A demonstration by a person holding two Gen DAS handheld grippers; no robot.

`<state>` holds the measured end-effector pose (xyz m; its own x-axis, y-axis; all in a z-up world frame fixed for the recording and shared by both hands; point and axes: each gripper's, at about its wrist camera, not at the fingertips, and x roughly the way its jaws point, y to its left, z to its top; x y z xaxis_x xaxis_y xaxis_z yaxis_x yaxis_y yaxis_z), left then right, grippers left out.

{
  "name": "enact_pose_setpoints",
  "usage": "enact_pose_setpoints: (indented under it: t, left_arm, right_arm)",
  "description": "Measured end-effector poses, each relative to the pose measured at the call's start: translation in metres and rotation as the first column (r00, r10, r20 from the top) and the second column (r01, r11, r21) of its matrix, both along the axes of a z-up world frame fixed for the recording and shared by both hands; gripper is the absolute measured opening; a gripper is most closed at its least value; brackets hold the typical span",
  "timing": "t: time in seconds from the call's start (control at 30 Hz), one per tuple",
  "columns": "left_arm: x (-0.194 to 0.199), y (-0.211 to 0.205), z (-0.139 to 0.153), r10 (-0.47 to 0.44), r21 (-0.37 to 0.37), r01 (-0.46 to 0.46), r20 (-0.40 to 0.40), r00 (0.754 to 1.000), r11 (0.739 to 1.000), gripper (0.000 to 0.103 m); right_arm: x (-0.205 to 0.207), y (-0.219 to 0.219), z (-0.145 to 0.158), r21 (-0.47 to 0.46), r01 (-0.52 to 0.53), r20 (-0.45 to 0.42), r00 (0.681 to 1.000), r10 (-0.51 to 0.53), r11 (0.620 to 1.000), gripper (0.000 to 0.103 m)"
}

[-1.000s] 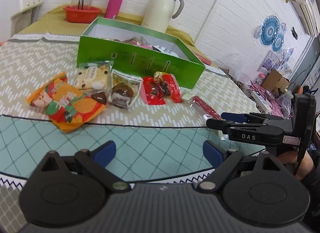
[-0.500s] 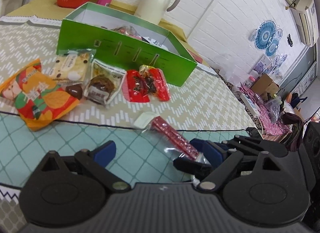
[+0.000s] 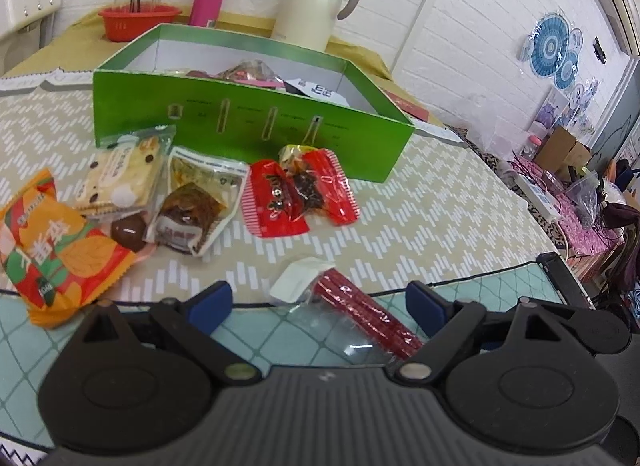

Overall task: Organize snacks
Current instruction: 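Grasp the sausage pack's barcode end with the right gripper while the left grips its other end, then lower the sausage pack into the green box and open both grippers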

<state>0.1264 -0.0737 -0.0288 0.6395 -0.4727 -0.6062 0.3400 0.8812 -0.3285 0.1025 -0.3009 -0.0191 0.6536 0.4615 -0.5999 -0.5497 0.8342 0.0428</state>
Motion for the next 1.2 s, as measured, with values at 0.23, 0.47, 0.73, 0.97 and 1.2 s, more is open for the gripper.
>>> enact_pose_setpoints:
  t: [0.23, 0.47, 0.73, 0.97, 1.2]
  left_arm:
    - [0.000, -0.002, -0.001, -0.015, -0.012, 0.015, -0.002, 1.000, 1.000, 0.086]
    - [0.002, -0.019, -0.001, -0.080, 0.010, 0.080, 0.015, 0.997, 0.997, 0.078]
    - [0.002, -0.020, -0.002, -0.084, 0.002, 0.084, 0.033, 0.996, 0.996, 0.049]
    - [-0.004, -0.028, 0.006, -0.120, -0.053, 0.121, 0.034, 0.992, 0.991, 0.026]
    - [0.005, -0.024, 0.037, -0.116, -0.100, 0.127, 0.112, 0.987, 0.987, 0.025]
  right_arm:
    - [-0.004, -0.003, -0.001, -0.014, 0.009, 0.010, 1.000, -0.009, 1.000, 0.095]
    - [-0.002, 0.001, -0.003, -0.025, 0.004, 0.023, 1.000, -0.004, 1.000, 0.090]
    - [-0.002, -0.004, -0.002, -0.009, 0.005, 0.033, 0.999, -0.005, 1.000, 0.074]
    - [-0.004, -0.004, 0.003, -0.003, -0.014, 0.046, 0.999, 0.014, 1.000, 0.042]
    - [0.002, -0.005, 0.028, -0.014, -0.016, 0.143, 0.989, 0.018, 1.000, 0.042]
